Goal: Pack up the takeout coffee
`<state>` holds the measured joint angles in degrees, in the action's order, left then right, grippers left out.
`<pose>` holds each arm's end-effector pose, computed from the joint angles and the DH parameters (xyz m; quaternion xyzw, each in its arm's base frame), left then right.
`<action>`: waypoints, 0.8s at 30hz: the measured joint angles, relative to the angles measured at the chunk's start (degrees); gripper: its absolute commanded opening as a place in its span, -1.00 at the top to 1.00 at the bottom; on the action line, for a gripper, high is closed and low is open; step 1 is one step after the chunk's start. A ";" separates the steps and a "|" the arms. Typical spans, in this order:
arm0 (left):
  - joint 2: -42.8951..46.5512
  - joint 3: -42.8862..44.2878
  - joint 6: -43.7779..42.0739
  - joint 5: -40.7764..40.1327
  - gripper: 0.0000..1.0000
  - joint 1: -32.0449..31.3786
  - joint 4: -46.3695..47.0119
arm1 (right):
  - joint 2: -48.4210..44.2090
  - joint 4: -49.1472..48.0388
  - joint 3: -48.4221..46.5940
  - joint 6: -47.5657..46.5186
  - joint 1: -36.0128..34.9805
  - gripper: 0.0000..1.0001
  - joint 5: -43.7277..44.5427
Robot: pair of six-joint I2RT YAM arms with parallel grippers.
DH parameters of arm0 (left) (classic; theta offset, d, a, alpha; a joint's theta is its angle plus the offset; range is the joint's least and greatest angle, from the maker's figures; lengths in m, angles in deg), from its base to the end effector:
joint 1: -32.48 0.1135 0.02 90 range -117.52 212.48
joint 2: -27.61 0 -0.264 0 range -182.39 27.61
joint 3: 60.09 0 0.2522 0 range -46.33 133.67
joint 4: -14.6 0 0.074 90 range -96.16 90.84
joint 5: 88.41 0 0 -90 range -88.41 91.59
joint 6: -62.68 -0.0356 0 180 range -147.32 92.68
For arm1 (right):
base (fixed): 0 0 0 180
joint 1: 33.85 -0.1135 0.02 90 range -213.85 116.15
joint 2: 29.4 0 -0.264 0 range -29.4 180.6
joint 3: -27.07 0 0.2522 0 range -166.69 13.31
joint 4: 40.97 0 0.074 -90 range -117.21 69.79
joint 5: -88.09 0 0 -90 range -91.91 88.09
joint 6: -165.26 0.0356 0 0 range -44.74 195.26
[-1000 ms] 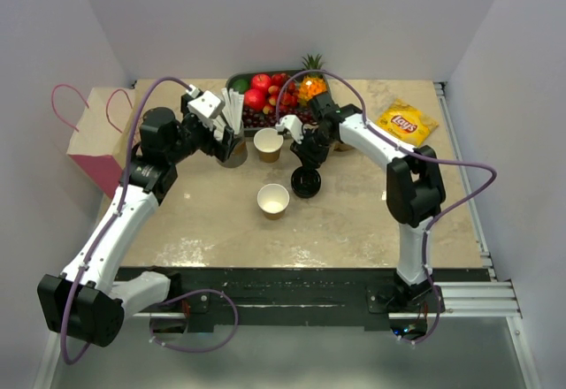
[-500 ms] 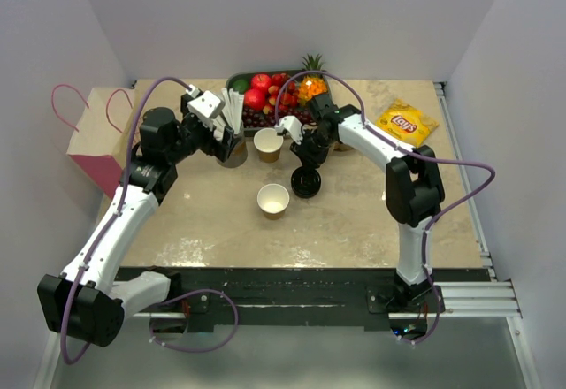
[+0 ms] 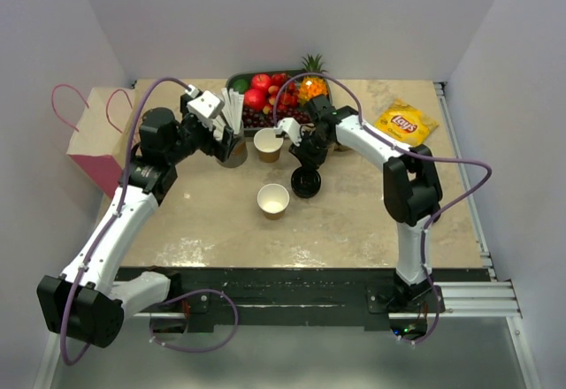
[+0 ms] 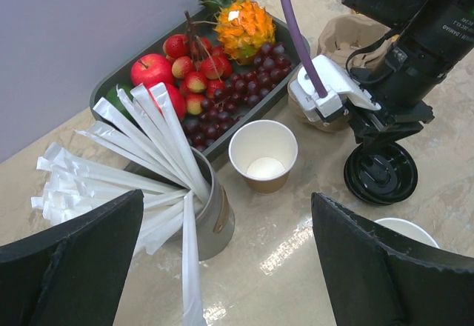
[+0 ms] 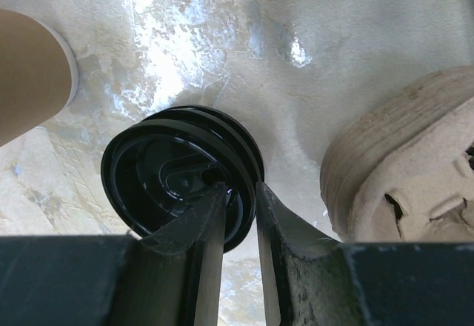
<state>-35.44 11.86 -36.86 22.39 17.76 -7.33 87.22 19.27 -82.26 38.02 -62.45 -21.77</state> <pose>0.2425 -0.0768 0.3637 0.2716 0.7291 -0.1688 0.6051 0.3713 0.2162 0.2182 -0.5533 0.7927 0.1542 0.2041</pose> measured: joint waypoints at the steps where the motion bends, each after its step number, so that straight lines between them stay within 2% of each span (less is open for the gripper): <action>1: 0.04 0.00 0.00 0.00 -0.99 0.00 0.00 | 0.22 -0.07 0.00 0.02 -0.02 0.47 0.02; 24: 0.07 -0.81 0.48 0.00 -0.99 0.00 0.68 | 1.01 -1.22 -0.11 0.13 -0.52 0.77 2.95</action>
<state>-35.37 11.05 -36.38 22.39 17.76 -6.65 88.22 18.05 -82.36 38.16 -62.97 -18.82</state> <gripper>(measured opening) 0.992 0.156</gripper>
